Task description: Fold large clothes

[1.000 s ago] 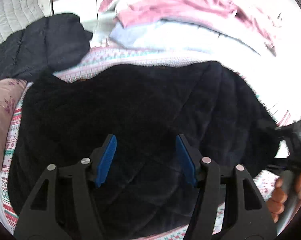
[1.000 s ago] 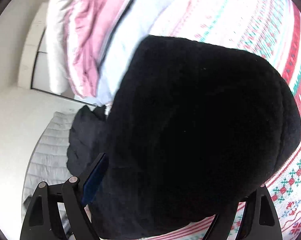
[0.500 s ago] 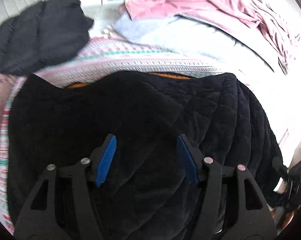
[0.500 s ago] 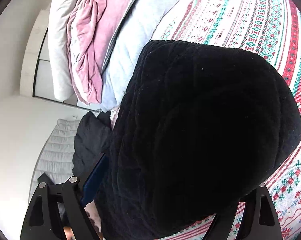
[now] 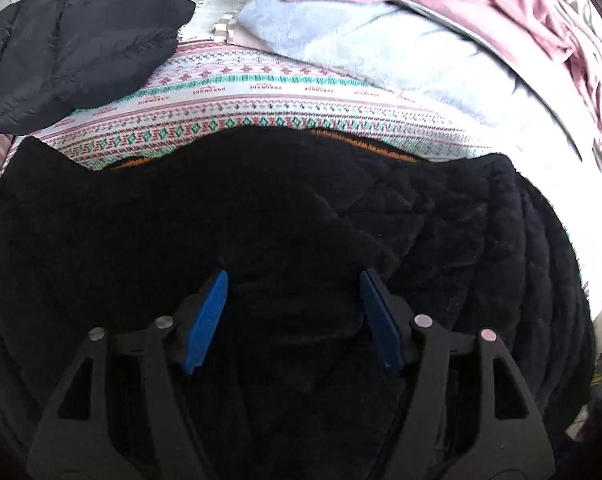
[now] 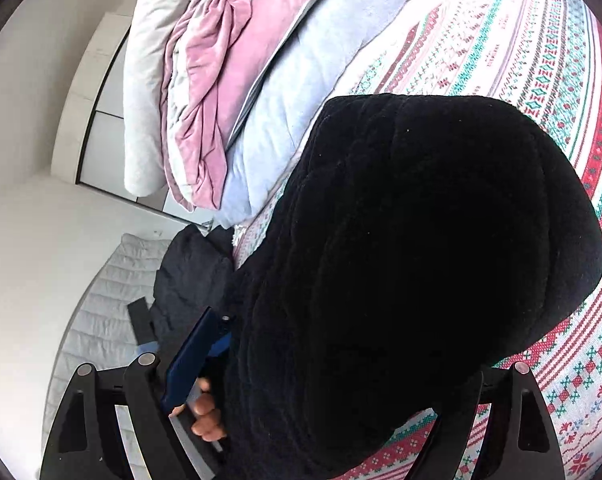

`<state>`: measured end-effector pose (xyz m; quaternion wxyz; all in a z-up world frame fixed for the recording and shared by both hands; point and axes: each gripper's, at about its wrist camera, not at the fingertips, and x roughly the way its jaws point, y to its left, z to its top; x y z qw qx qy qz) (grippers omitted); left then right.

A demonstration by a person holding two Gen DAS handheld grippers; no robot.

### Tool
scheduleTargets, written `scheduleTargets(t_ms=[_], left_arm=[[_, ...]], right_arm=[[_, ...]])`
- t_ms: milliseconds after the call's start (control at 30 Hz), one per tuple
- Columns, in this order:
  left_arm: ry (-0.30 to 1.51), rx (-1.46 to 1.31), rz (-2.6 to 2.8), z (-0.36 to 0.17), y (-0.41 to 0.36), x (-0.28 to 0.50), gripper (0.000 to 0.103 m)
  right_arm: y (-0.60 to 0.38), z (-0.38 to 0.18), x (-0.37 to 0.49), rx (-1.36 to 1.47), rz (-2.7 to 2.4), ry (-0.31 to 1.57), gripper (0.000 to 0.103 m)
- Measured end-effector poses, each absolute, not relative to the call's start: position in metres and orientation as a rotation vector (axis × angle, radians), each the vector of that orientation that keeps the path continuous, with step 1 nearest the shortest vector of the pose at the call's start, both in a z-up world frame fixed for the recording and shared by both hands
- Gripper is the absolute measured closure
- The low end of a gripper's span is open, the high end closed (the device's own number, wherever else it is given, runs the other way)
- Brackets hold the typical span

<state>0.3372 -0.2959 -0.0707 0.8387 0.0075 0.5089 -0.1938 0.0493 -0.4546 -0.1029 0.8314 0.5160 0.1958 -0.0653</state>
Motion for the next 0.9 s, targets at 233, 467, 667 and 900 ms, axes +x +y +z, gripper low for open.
scheduleTargets(t_ms=[233, 467, 667, 900], left_arm=[[1.086, 0.004, -0.41, -0.072, -0.295, 0.341, 0.033], [1.077, -0.048, -0.429, -0.054, -0.285, 0.331, 0.033], [1.056, -0.084, -0.437, -0.031, -0.277, 0.31, 0.033], [1.011, 0.104, -0.373, -0.035, -0.282, 0.247, 0.033]], right_arm=[[-0.436, -0.085, 0.057, 0.986, -0.144, 0.386, 0.014], [-0.445, -0.09, 0.059, 1.033, -0.132, 0.394, 0.014], [-0.447, -0.092, 0.058, 1.048, -0.121, 0.399, 0.014], [-0.451, -0.095, 0.056, 1.095, -0.1, 0.388, 0.014]])
